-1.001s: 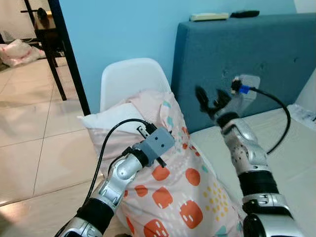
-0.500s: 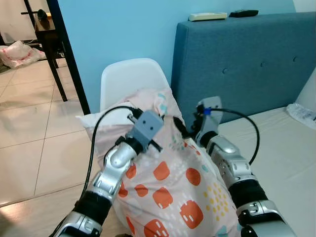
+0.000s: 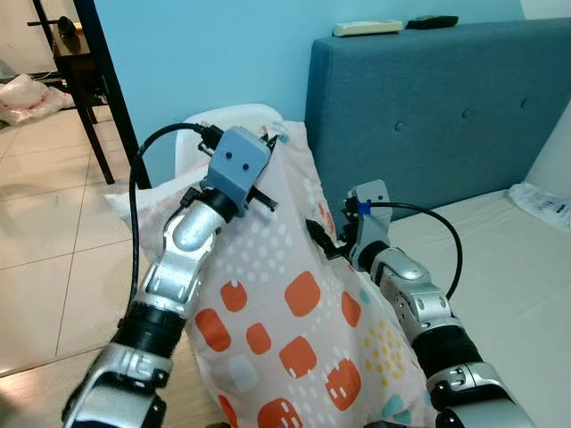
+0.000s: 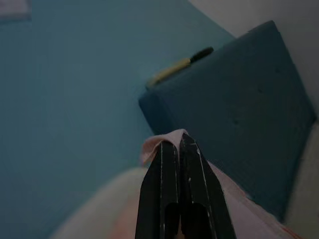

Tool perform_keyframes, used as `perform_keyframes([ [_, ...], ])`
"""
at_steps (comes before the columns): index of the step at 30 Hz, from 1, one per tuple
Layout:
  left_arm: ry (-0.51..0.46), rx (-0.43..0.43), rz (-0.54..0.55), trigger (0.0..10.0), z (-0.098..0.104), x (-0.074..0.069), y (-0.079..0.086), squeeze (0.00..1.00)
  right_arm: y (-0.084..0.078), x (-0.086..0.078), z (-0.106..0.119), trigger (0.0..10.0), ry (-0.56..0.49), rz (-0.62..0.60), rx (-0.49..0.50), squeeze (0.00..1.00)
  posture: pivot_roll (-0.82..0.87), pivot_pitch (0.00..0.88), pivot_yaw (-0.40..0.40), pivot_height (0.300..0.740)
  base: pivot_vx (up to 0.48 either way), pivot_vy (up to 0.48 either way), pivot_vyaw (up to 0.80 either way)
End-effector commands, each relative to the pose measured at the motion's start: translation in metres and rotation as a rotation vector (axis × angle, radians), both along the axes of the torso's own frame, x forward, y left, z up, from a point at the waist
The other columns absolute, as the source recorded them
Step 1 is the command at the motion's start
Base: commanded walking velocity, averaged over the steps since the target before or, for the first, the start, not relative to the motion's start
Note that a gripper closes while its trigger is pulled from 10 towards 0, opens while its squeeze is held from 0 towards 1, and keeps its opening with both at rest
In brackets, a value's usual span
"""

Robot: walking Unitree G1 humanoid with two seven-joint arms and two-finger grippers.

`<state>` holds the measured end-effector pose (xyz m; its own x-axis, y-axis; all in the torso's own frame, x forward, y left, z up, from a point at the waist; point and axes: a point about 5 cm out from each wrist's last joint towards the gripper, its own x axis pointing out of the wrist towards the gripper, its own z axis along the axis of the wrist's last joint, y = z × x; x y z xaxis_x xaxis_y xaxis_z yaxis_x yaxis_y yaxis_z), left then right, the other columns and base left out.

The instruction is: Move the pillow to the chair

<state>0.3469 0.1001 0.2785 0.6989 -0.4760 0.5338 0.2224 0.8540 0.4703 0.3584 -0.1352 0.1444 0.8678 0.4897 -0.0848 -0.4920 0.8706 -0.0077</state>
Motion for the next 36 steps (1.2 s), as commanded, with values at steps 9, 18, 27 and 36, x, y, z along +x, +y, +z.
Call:
perform_keyframes([
  [9, -0.292, -0.038, 0.044, 0.0, 0.09, -0.007, 0.015, 0.0, 0.016, -0.006, 0.001, 10.0, -0.021, 0.096, 0.051, 0.0, 0.09, 0.0, 0.024, 0.611, 0.0, 0.0, 0.0],
  [18, -0.374, -0.078, 0.076, 0.0, 0.114, -0.012, 0.018, 0.0, 0.008, -0.01, 0.0, 10.0, -0.007, 0.08, 0.114, 0.0, 0.08, 0.0, 0.024, 0.611, 0.0, 0.0, 0.0],
  [27, -0.328, -0.073, 0.052, 0.0, 0.099, -0.008, 0.009, 0.0, 0.014, -0.056, -0.021, 10.0, 0.152, 0.422, -0.015, 0.0, 0.07, 0.0, 0.027, 0.611, 0.0, 0.0, 0.0],
  [36, -0.297, -0.064, 0.002, 0.0, 0.089, -0.007, -0.007, 0.0, 0.025, -0.101, -0.056, 10.0, 0.452, 0.621, -0.127, 0.0, 0.06, 0.0, 0.032, 0.611, 0.0, 0.0, 0.0],
])
